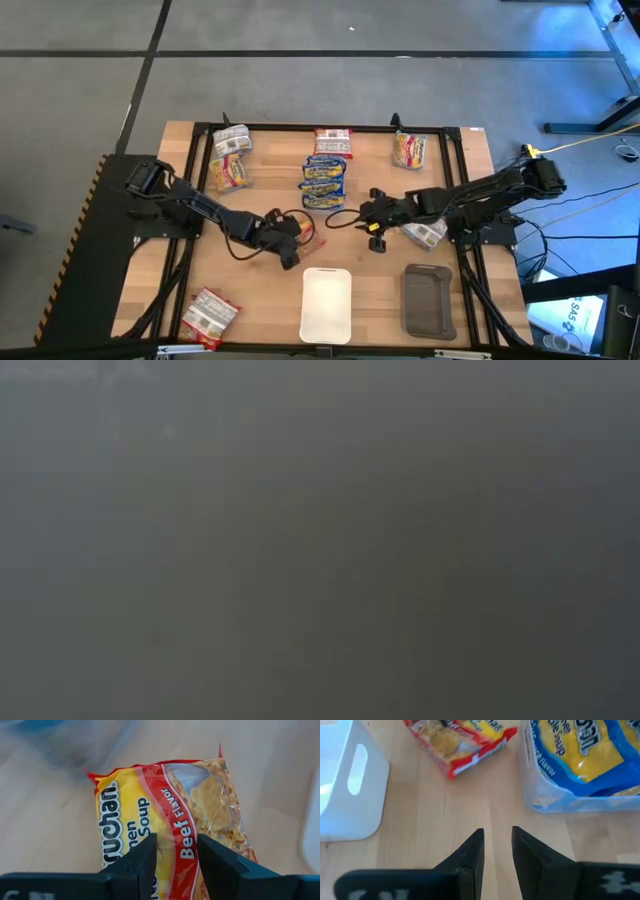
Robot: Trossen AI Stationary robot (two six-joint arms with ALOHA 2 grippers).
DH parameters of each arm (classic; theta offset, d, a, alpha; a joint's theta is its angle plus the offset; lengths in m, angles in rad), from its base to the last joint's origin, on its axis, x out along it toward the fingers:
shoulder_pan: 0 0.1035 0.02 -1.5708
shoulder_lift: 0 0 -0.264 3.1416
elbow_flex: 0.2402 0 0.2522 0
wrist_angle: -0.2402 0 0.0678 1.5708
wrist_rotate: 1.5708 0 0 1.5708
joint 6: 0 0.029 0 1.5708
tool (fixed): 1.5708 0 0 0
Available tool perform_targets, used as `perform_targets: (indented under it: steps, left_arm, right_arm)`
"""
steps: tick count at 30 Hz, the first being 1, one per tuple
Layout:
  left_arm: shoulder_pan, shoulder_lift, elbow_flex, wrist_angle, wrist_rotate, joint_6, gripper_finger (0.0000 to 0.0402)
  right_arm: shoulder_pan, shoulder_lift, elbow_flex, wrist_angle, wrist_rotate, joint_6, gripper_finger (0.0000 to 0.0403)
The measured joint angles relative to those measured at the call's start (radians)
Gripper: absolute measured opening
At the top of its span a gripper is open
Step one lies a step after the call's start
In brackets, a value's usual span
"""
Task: Sort Maruchan noodles
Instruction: Put the red noodle pack into the white bin
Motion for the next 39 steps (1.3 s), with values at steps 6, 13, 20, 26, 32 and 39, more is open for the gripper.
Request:
perform_targets:
  steps: [6,13,20,26,32,39]
  left_arm:
    - [0.004,0.022,-0.004,0.119,0.013,0.171,0.0135]
    - [0.040,0.025,-0.004,0.217,0.034,0.291,0.0135]
    - [0.000,-0.063,0.020,0.101,0.001,0.228,0.0135]
    - [-0.048,-0.109,0.018,-0.066,-0.111,0.001,0.0135]
    - [-0.032,-0.072,-0.012,-0.063,-0.146,-0.070,0.0135]
    - [-0.012,0.012,-0.009,0.063,-0.111,0.022,0.0135]
  right_arm:
    - [0.037,0.000,0.000,0.004,0.022,0.049,0.0076]
    - [0.045,0.031,0.000,0.040,0.039,0.157,0.0079]
    - [0.045,0.093,0.000,0.126,0.051,0.226,0.0172]
    - [0.045,0.162,0.000,0.225,0.115,0.267,0.0264]
    - [0.044,0.276,0.001,0.355,0.170,0.342,0.0291]
    - [0.005,0.331,-0.002,0.325,0.023,0.375,0.0291]
